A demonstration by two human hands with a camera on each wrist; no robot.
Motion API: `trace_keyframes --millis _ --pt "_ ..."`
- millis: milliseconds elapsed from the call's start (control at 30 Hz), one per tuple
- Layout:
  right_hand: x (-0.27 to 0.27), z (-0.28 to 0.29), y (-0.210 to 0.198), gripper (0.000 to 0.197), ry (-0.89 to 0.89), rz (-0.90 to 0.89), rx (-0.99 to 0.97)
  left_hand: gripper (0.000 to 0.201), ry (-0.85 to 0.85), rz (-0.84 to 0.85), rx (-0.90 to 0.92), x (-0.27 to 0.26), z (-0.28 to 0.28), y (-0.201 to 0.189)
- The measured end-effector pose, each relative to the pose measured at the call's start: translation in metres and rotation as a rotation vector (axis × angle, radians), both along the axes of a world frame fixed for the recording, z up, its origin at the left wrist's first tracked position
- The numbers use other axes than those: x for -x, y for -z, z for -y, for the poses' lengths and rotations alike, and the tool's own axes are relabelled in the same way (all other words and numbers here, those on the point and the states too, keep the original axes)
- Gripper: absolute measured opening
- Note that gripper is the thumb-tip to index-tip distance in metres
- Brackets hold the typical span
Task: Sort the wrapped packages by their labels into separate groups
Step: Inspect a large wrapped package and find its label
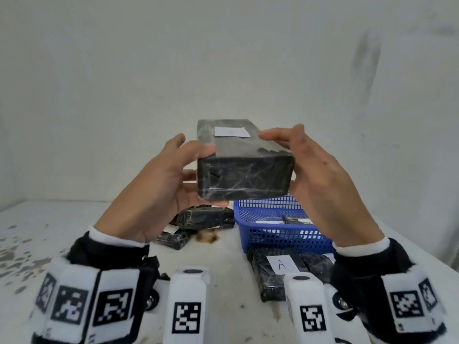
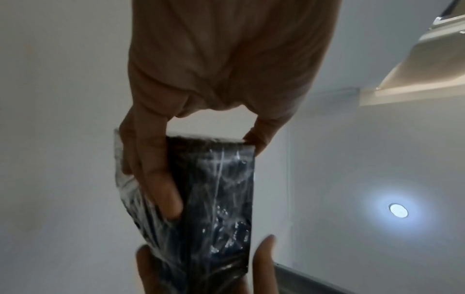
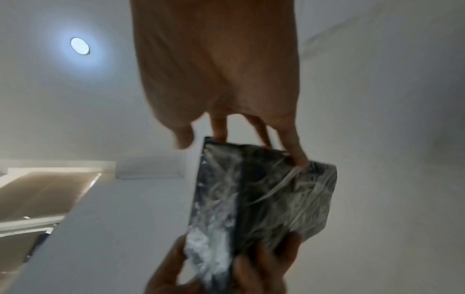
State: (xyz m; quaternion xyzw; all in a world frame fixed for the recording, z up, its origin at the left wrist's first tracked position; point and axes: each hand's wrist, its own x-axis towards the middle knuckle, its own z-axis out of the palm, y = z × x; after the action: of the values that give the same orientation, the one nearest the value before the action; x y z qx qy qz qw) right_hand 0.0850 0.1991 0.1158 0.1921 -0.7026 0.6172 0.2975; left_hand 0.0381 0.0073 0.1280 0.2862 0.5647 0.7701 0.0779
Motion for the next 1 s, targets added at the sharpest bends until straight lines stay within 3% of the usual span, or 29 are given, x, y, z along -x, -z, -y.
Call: trace_keyframes --millis 33,100,233,300,400,467,567,1000 --pt "0.001 0.001 0.000 0.041 0.000 0.042 0.021 0.090 -0.008 0.008 0.007 0.002 0.001 0.001" --pt "0.002 0.000 0.000 0.054 0.005 0.145 0.024 0.114 -0.013 -0.003 0.057 0.004 0.001 0.001" --pt "0.002 -0.009 0.000 0.074 -0.029 0.300 -0.054 0.084 -0.024 -0.064 0.163 0.007 0.002 0.003" --pt "0.002 -0.012 0.000 0.081 -0.019 0.304 -0.040 0.081 -0.038 -0.109 0.235 0.008 0.000 0.004" --pt "0.002 -0.012 0.001 0.078 0.017 0.275 -0.068 0.060 -0.089 -0.143 0.259 0.007 -0.004 0.005" --pt "0.001 -0.010 0.002 0.079 0.013 0.273 -0.066 0.063 -0.129 -0.150 0.281 0.009 -0.004 0.007" --pt "0.001 -0.007 0.002 0.087 0.018 0.242 -0.063 0.084 -0.196 -0.181 0.317 0.010 -0.003 0.009" --pt "-0.004 -0.006 -0.001 0.076 0.132 0.156 -0.100 0.053 -0.392 -0.299 0.239 0.003 -0.013 0.009"
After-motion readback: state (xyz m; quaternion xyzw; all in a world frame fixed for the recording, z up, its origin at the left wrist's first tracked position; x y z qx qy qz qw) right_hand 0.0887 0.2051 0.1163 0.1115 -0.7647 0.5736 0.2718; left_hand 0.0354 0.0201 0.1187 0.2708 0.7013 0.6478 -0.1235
